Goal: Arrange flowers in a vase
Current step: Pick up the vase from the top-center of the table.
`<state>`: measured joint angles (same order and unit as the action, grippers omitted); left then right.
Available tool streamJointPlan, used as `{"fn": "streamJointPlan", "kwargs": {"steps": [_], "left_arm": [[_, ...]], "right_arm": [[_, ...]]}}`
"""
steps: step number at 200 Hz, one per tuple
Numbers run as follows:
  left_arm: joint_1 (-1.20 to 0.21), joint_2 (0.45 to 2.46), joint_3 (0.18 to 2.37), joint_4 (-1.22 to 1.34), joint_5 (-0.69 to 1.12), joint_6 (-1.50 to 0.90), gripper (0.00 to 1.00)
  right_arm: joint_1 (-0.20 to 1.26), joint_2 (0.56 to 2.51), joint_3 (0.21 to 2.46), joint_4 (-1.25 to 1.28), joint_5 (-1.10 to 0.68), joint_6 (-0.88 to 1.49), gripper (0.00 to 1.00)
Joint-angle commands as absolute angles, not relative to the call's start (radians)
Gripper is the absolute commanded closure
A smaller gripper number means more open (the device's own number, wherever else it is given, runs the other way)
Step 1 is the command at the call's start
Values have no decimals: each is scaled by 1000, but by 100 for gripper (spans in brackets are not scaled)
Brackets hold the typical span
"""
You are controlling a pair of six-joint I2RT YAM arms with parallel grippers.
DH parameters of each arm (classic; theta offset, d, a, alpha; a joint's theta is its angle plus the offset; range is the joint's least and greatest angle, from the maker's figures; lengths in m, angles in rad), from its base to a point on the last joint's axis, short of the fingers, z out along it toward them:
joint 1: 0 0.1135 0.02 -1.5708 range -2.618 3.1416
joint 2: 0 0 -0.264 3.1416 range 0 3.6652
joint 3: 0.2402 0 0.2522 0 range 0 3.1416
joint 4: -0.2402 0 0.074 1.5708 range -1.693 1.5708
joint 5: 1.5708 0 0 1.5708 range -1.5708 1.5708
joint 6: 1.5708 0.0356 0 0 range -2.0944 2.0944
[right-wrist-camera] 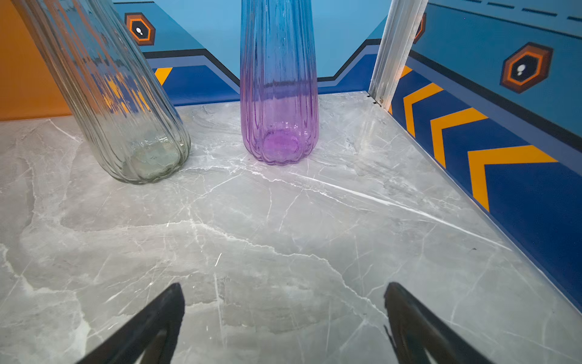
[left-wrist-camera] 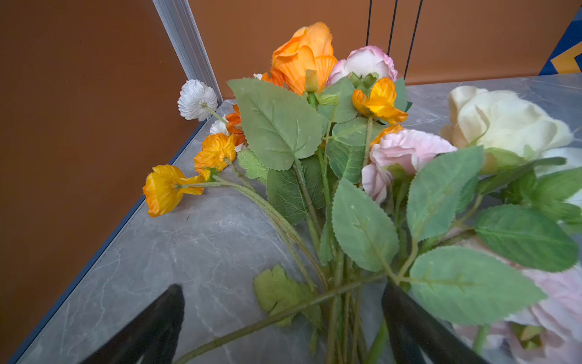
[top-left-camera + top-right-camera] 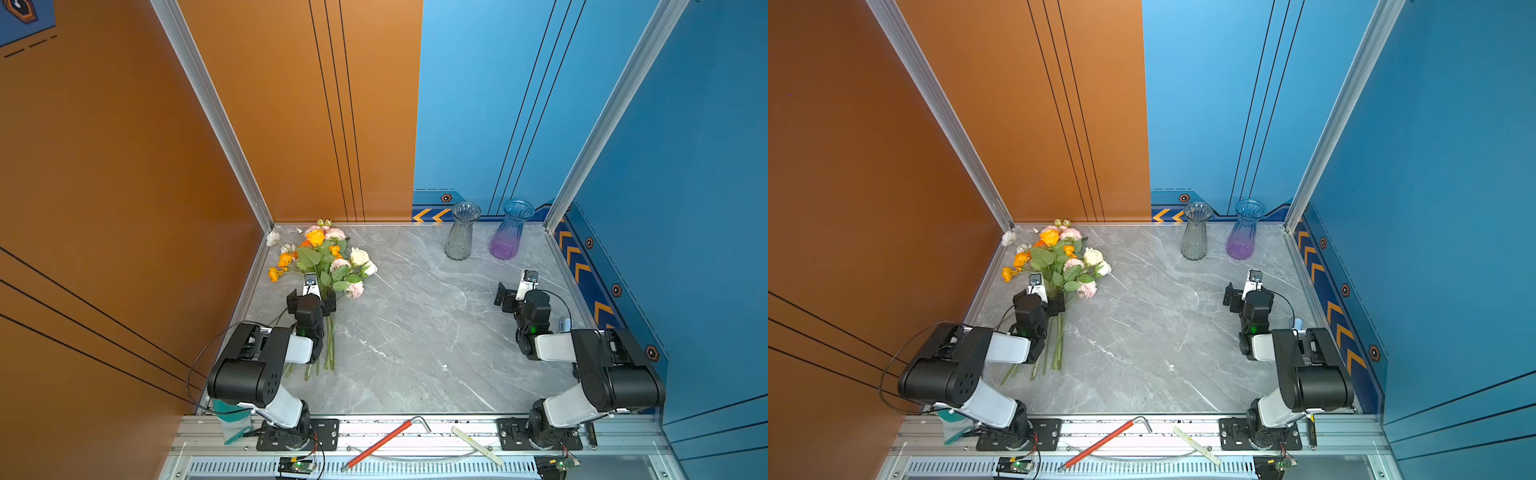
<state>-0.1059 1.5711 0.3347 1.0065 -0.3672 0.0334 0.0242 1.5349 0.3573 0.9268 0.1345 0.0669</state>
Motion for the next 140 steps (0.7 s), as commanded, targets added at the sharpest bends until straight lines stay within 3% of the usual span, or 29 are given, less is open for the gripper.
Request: {"fn": "streamJointPlan", "kwargs": {"steps": [1, 140], "left_arm": [[-111, 1577, 339, 1031, -387, 26, 2], [-52, 1569, 348, 994, -319, -21, 2]], "right_arm": [[28, 1546, 367, 919, 151, 70, 0], [32, 1546, 370, 914, 153, 67, 0]]}}
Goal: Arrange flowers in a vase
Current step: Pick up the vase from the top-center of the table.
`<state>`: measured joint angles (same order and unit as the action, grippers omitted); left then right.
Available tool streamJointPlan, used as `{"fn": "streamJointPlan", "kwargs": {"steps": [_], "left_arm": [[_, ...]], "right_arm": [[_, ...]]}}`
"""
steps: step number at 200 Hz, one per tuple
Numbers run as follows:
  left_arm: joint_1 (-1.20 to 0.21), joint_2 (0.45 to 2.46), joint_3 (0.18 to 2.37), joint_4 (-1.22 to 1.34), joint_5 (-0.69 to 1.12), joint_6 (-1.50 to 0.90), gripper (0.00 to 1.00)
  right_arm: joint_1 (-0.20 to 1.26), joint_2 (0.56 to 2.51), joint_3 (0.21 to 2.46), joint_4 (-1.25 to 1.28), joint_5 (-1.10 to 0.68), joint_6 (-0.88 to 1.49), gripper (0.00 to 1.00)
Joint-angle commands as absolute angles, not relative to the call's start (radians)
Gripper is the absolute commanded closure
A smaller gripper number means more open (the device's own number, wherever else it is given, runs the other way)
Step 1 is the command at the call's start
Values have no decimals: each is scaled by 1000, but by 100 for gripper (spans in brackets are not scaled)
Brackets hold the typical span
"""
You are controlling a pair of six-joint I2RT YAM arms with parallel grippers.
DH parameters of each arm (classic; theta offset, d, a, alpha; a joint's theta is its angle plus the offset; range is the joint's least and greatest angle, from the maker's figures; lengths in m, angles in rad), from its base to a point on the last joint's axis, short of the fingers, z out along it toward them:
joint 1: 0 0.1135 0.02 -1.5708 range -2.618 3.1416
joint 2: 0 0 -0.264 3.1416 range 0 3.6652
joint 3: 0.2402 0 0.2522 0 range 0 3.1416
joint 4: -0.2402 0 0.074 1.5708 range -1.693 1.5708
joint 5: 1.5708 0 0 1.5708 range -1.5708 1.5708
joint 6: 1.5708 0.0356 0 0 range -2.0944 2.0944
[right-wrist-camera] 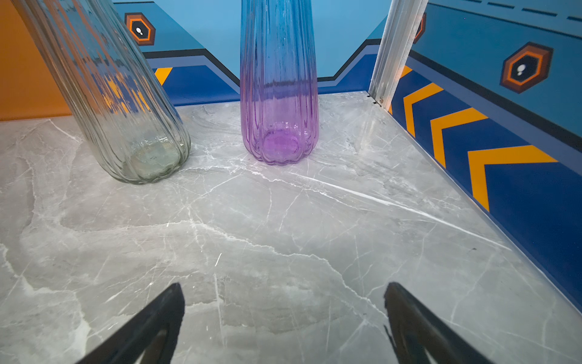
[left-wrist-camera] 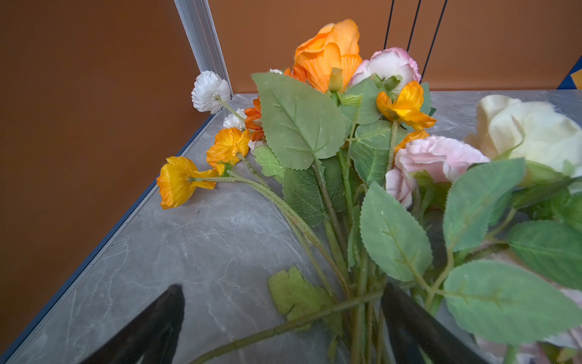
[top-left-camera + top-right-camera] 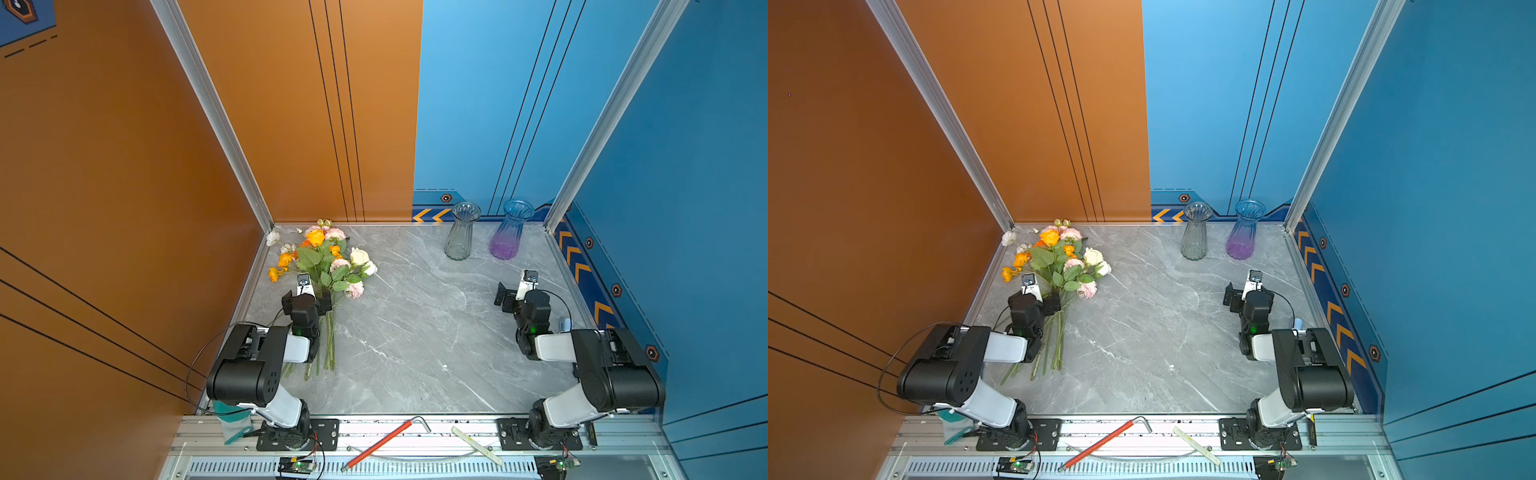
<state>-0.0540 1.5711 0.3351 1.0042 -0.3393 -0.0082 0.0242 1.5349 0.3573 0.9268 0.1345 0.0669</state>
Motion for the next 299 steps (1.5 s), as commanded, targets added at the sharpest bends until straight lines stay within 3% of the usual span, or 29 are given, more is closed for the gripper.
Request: {"fn": "streamJointPlan", "kwargs": {"steps": [1, 56, 81, 128, 138, 167, 186, 207, 240, 299], "left_arm": [[-52, 1569, 349, 994, -319, -21, 2], [-89, 1495, 316, 997, -315, 25, 2], [-233, 1364, 296, 944, -561, 107, 2], [-564, 1135, 516, 453, -782, 175, 2], [-614, 1103, 590, 325, -737, 160, 2], [-658, 1127, 898, -64, -366, 35, 2], [-676, 1218, 1112, -240, -144, 16, 2], [-696, 1295, 1230, -308, -61, 109, 2], [-668, 1300, 1141, -202, 32, 222, 2], [-566, 1336, 1063, -19, 175, 114, 2]], "right_arm": [[32, 1546, 370, 914, 155, 67, 0], [50, 1517, 343, 942, 196, 58, 0], [71, 1389, 289, 932, 250, 54, 0], [101, 1064, 340, 480, 263, 126, 0], [103, 998, 338, 423, 260, 144, 0], [94, 920, 393, 349, 215, 160, 0], [100, 992, 498, 325, 85, 149, 0], [138, 1127, 602, 376, 27, 102, 0], [210, 1382, 672, 673, 93, 1, 0], [250, 1806, 958, 830, 78, -37, 0]]}}
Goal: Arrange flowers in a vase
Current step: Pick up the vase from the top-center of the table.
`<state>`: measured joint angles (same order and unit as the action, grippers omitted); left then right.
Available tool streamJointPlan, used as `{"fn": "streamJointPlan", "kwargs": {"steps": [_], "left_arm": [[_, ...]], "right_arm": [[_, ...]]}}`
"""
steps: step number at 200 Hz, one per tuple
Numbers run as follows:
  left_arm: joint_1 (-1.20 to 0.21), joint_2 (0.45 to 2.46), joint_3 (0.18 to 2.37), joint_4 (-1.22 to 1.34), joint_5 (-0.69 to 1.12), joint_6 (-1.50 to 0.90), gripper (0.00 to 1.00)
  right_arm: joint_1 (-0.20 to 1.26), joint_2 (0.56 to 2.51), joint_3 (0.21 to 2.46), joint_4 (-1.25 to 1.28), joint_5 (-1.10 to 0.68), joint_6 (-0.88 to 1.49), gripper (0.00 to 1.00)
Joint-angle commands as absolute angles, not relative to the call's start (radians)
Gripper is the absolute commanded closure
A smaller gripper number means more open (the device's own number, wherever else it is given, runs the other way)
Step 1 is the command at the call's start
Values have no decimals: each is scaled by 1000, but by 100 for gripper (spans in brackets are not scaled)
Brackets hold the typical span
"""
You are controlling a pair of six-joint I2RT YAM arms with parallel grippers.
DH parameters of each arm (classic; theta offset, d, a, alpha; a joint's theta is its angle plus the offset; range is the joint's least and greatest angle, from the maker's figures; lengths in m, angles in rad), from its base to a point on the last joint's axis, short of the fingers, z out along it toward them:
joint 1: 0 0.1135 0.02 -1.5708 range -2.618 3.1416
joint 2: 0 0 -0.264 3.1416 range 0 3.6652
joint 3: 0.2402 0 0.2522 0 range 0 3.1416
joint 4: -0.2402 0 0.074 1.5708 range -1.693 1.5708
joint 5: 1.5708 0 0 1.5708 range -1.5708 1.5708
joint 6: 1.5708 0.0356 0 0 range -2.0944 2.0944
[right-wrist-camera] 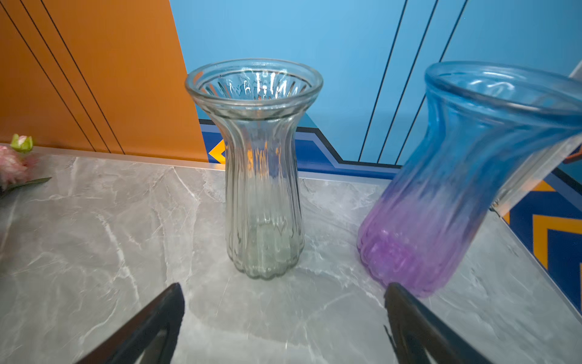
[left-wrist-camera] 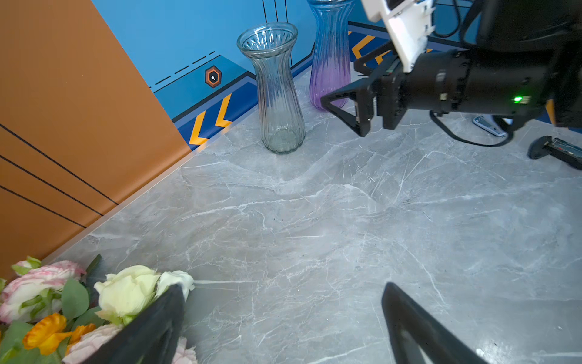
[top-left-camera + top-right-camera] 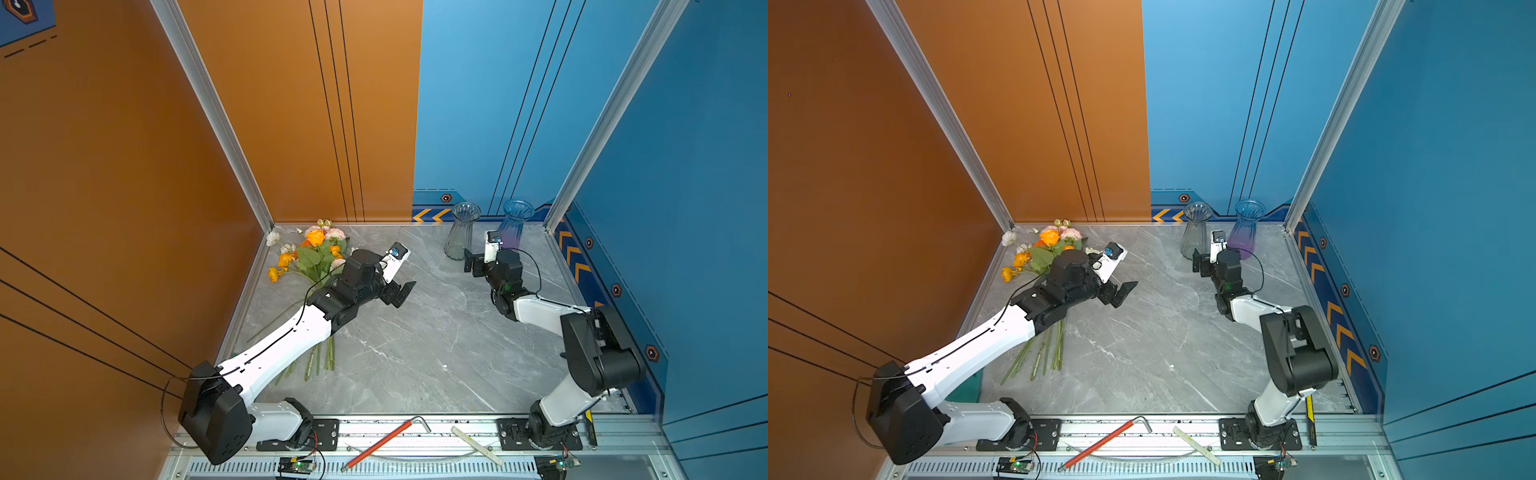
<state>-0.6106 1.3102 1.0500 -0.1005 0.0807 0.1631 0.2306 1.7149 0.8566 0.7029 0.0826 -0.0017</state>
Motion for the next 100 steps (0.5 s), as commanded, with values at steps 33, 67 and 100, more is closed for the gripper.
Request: {"fn": "streamJointPlan", "kwargs": {"steps": [33, 67, 100], "left_arm": [[-471, 1341, 1087, -12, 275, 21, 2], [-440, 1338, 1073, 7, 284, 18, 2], [-431, 1351, 1073, 12, 287, 5, 2]], "right_arm": [[264, 1941, 1095, 830, 95, -34, 0], [272, 2042, 1217, 833, 122, -34, 0], [277, 2119, 1304, 824, 157, -57, 0]]}}
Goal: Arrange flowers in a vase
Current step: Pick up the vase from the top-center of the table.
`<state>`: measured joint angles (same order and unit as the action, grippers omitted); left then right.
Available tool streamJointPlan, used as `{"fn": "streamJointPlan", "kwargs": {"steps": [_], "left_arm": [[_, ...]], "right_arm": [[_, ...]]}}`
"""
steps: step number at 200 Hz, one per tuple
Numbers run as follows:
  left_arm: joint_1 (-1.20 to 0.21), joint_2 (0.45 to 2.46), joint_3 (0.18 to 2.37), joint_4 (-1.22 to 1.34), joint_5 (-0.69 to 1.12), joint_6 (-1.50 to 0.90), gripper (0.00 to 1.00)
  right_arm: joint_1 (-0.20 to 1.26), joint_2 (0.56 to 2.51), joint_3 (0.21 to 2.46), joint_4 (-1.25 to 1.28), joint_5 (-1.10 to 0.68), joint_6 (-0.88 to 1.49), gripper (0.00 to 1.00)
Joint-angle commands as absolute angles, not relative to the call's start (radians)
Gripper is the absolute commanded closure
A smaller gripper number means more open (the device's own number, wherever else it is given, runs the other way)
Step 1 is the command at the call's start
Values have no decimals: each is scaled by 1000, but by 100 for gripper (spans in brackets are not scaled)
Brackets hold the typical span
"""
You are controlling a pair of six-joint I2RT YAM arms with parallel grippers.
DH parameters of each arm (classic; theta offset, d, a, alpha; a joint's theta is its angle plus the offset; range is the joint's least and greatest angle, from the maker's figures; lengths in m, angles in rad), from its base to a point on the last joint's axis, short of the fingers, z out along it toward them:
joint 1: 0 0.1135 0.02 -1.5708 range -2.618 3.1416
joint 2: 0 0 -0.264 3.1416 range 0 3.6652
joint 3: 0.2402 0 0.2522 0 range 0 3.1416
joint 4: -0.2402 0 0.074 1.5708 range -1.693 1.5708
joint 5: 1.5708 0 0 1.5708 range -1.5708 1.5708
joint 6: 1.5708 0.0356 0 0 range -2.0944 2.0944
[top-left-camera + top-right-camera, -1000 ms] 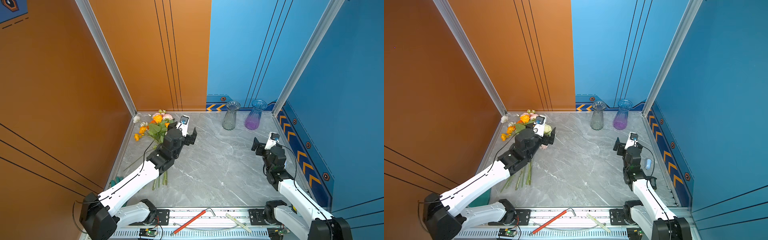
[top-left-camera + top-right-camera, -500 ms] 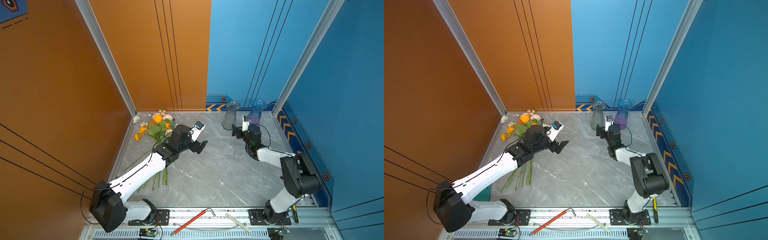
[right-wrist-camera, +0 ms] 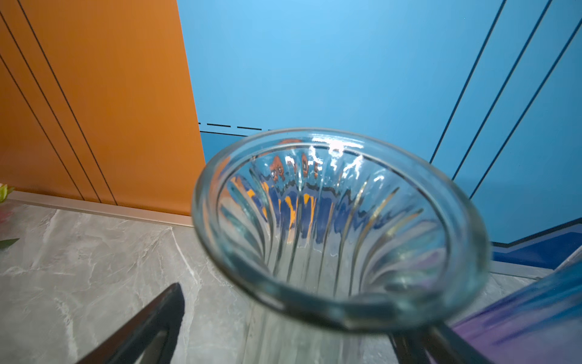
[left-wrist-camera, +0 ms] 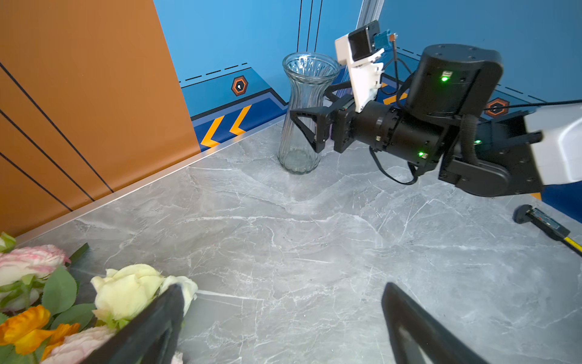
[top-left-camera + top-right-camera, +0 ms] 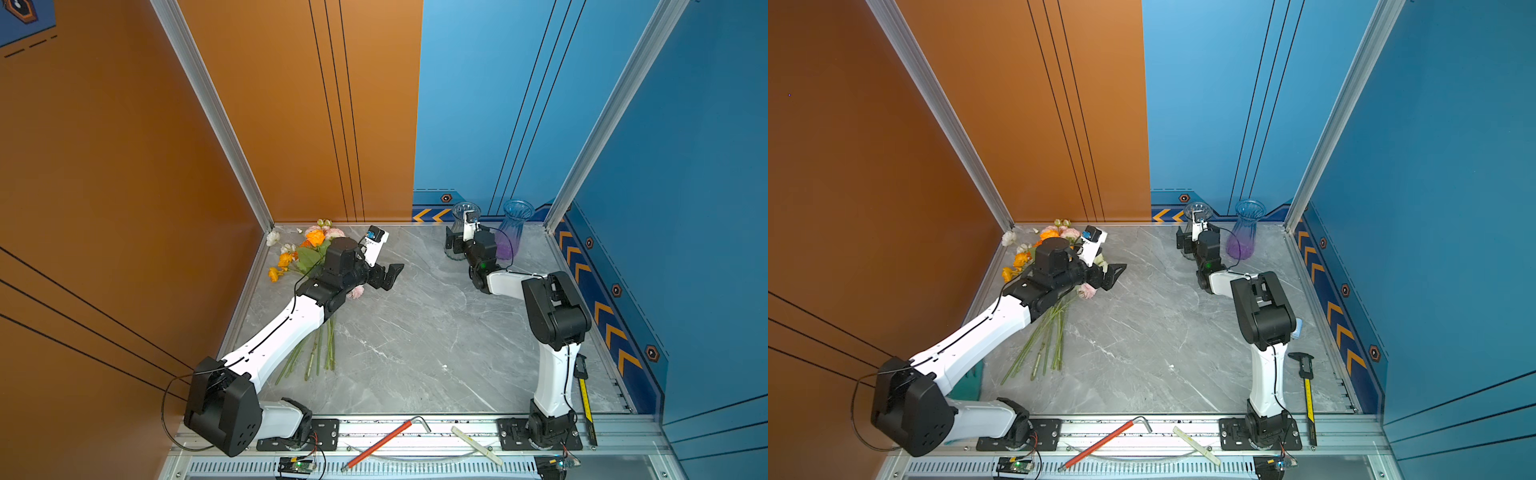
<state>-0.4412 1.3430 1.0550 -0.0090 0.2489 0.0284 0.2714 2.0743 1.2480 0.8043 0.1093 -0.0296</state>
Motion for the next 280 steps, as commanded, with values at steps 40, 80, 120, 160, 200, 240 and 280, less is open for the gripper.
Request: {"fn": "streamJointPlan", "kwargs": {"steps": [40, 80, 120, 160, 200, 240, 280], "left_arm": [[-429, 1356, 1076, 16, 300, -9, 2], [-429, 1360, 1074, 20, 305, -13, 2], [-426, 1362, 1077, 20, 309, -17, 2], [-424, 1369, 1077, 21, 314, -25, 2], [-425, 1373, 1077, 21, 319, -30, 2], [-425, 1373, 1078, 21, 322, -35, 2], [-425, 1371, 1079, 21, 325, -38, 2]], "right_arm": [[273, 2170, 1370, 818, 178, -67, 0], [266, 2205, 1414, 829, 177, -34, 0], [255, 2213, 1408, 859, 188, 6, 9], [250, 2215, 1393, 888, 173, 17, 20], [245, 2221, 1382, 916, 142, 38, 31], [244, 2224, 1364, 965, 114, 40, 43], [244, 2219, 1331, 1050, 95, 49, 52]]}}
